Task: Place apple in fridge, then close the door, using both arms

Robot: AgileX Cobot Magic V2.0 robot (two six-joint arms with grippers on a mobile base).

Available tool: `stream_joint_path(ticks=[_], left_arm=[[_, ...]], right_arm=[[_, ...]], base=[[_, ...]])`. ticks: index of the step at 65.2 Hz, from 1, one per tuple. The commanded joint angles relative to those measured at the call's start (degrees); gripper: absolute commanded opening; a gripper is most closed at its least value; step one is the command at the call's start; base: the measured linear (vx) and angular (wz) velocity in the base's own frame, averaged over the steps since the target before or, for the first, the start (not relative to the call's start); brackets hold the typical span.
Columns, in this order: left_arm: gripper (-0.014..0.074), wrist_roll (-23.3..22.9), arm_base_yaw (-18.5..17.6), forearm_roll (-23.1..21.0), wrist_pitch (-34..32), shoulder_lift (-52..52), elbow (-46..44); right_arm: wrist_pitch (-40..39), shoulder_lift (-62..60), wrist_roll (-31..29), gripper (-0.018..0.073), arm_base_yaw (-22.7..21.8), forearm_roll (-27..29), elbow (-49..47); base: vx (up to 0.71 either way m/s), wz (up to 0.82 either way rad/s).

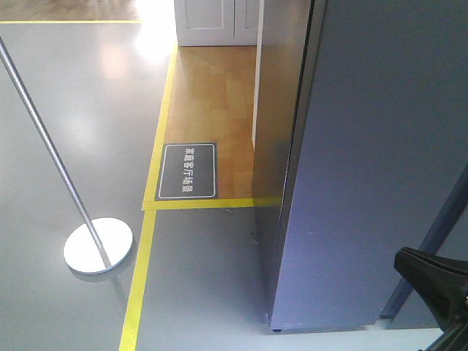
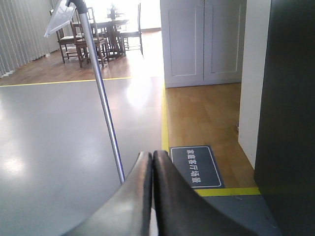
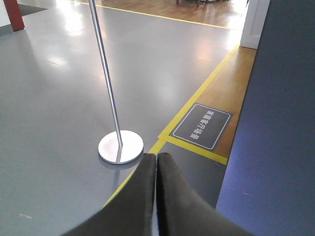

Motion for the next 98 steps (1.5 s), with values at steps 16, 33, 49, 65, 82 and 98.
stream_joint_path(ticks=[16, 33, 49, 65, 82, 98], left_arm=[[-0.0006, 0.23, -0.57, -0.01, -4.24, -0.87, -1.24], [-0.0006, 0.23, -0.57, -0.01, -4.24, -0.87, -1.24], [-0.0006, 0.23, -0.52, -0.01, -4.24, -0.87, -1.24], [-0.0006, 0.23, -0.52, -0.01, -4.24, -0.87, -1.24], [-0.0006, 0.23, -0.52, -0.01, -4.24, -0.87, -1.24], [-0.0006, 0.23, -0.52, -0.01, -4.24, -0.87, -1.24]], right_arm=[[-0.64, 0.18, -0.47, -0.0003, -0.12, 2.17, -1.52], [-0.64, 0.18, -0.47, -0.0003, -0.12, 2.17, -1.52], [-0.72, 0.18, -0.47, -0.0003, -0.12, 2.15, -1.52], [-7.22, -4.85, 4.41, -0.0003, 1.93, -5.92, -1.47], [-13.98, -14.87, 34.36, -0.0003, 2.91, -29.93, 4.13], [-19.37, -25.78, 63.29, -0.0003, 2.91, -51.84, 13.98]], base=[[0.0, 0.0], [0.0, 0.0], [0.0, 0.0], [0.0, 0.0], [0.0, 0.0], [0.0, 0.0]])
